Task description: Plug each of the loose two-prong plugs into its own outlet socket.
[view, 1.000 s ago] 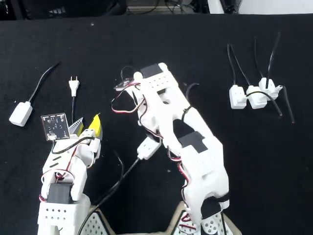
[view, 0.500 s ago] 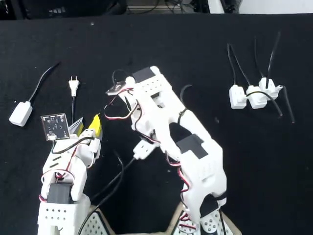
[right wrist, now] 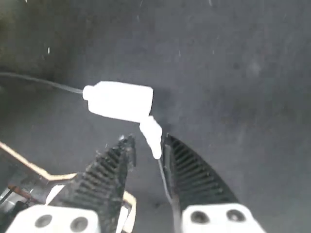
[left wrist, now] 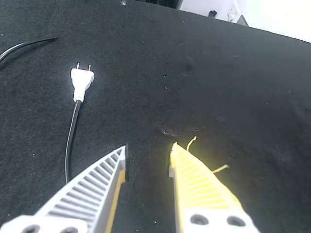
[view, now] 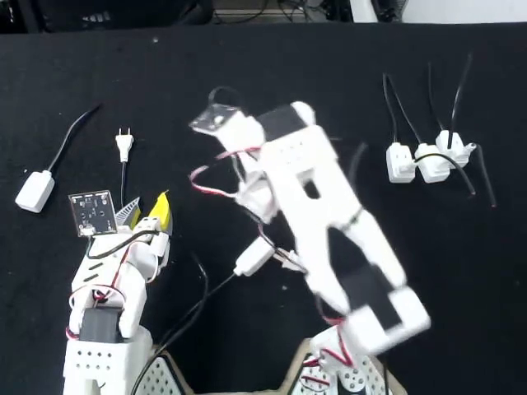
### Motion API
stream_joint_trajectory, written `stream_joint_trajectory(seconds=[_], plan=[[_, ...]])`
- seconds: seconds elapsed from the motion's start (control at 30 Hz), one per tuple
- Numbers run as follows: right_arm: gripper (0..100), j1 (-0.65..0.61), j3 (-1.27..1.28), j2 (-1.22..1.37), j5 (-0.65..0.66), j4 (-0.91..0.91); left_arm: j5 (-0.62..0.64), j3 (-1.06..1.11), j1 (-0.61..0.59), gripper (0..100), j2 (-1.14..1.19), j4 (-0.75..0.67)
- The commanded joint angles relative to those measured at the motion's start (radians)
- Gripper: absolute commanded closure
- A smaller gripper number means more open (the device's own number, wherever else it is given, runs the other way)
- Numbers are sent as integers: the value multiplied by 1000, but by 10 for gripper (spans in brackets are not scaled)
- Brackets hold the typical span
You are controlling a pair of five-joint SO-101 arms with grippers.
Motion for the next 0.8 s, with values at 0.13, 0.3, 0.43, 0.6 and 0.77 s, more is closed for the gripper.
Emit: stream_joint_trajectory(seconds=[0.13,0.3,0.43,0.6,0.77], plan=[[917,25,642,-484,0,-295,-38,-2,59,848,-11,-3],[916,61,849,-532,58,-439,-107,-7,114,848,-3,9],[869,167,908,-526,123,-551,-180,-42,179,845,-2,78],[847,183,974,-496,180,-621,-204,-56,186,844,17,94],[847,180,1027,-495,180,-704,-204,-171,186,844,226,80]])
